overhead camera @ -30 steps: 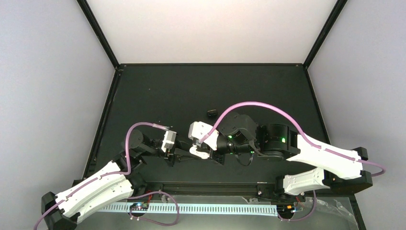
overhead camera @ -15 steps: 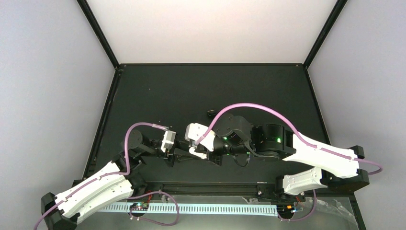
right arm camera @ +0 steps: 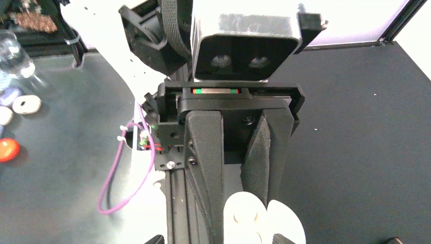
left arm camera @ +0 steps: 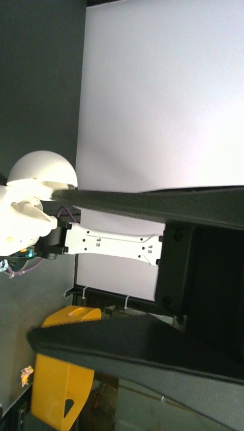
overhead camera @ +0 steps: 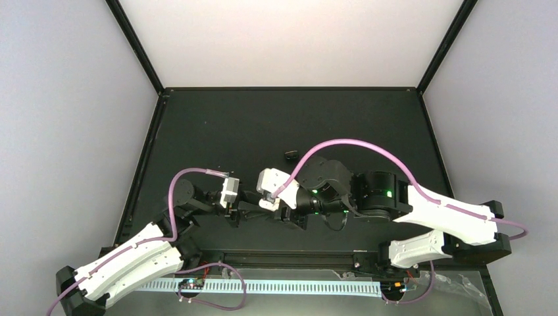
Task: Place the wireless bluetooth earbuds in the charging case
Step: Place the earbud in the charging case, then close the charging case.
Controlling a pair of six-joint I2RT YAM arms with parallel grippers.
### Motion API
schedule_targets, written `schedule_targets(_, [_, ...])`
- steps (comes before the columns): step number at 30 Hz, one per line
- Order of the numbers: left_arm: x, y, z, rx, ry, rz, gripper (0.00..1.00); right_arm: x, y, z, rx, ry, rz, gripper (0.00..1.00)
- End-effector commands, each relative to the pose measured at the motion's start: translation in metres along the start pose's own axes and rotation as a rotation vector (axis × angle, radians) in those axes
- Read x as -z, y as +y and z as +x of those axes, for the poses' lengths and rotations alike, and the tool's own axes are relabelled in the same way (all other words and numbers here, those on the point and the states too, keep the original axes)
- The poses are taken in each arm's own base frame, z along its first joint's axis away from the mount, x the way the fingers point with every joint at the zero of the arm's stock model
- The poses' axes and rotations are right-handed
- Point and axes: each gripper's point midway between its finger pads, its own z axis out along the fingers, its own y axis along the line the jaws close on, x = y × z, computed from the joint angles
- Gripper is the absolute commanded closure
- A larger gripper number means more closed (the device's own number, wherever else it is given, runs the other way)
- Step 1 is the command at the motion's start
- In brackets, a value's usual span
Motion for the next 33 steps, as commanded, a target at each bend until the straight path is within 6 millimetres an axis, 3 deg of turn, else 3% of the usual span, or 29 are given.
schedule_targets(1, [0.002,-0.009,-0.016,-0.043,-0.035,0.02,0.98,0.036,-0.005,-0.028,-0.026,-0.121,0.025,0.43])
schedule_targets(8, [0.002,-0.009,-0.014,-0.037,-0.039,0.018,0.98,0.064,-0.021,-0.043,-0.061,-0.213,0.113,0.23])
schedule_targets(13, [0.003,-0.011,-0.016,-0.041,-0.045,0.023,0.98,0.072,-0.052,-0.038,-0.122,-0.251,0.286,0.19])
schedule_targets(21, [0.005,-0.014,-0.018,-0.043,-0.051,0.031,0.98,0.053,-0.072,-0.022,-0.18,-0.19,0.384,0.18])
schedule_targets(27, [0.008,-0.019,-0.021,-0.052,-0.065,0.038,0.98,0.051,-0.096,-0.013,-0.254,-0.168,0.457,0.18])
schedule_targets(33, [0.011,-0.022,-0.025,-0.066,-0.08,0.038,0.99,0.029,-0.076,-0.002,-0.226,-0.094,0.319,0.19])
